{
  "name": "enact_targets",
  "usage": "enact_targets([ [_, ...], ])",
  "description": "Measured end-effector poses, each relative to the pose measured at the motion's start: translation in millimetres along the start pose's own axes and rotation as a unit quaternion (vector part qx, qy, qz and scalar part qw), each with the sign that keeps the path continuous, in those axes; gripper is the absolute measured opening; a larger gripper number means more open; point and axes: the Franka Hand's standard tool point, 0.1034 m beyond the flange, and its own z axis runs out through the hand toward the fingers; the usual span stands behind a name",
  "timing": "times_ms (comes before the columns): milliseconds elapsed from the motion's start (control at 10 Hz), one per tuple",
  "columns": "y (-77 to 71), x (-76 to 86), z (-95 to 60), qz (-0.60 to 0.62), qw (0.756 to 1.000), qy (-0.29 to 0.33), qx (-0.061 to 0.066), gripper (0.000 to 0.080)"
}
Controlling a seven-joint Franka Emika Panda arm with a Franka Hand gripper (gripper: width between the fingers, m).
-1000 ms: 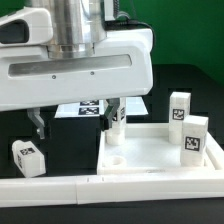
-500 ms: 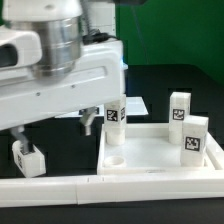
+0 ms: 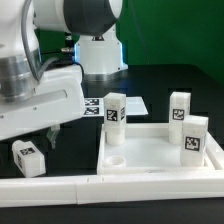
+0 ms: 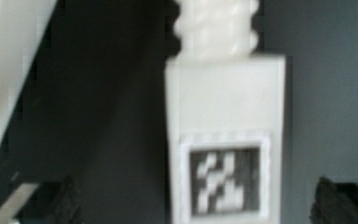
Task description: Assemble square table
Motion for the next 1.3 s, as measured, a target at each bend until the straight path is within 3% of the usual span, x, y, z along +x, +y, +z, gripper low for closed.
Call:
enact_targets([
  [300, 2.2, -0.2, 1.1, 0.001, 1.0, 0.002, -0.003, 0.062],
  [400, 2.3, -0.2, 1.2, 0.001, 1.0, 0.002, -0.003, 0.0438],
  [500, 2.3, -0.2, 1.1, 0.002, 1.0, 0.002, -0.003, 0.0438],
  [600, 2.5, -0.4, 1.1, 0.002, 1.0, 0.002, -0.003, 0.028],
  [800, 6.5, -12.1, -8.0, 0.064, 0.998, 0.002, -0.007, 0.0282],
  [1000, 4.6, -47.4, -21.5, 0.117, 0.993, 0.008, -0.013, 0.0282],
  [1100, -1.9, -56.0, -25.8, 0.151, 0.988, 0.013, -0.015, 0.0282],
  [1300, -0.1, -55.0, -27.8, 0.151, 0.988, 0.016, -0.016, 0.0282],
])
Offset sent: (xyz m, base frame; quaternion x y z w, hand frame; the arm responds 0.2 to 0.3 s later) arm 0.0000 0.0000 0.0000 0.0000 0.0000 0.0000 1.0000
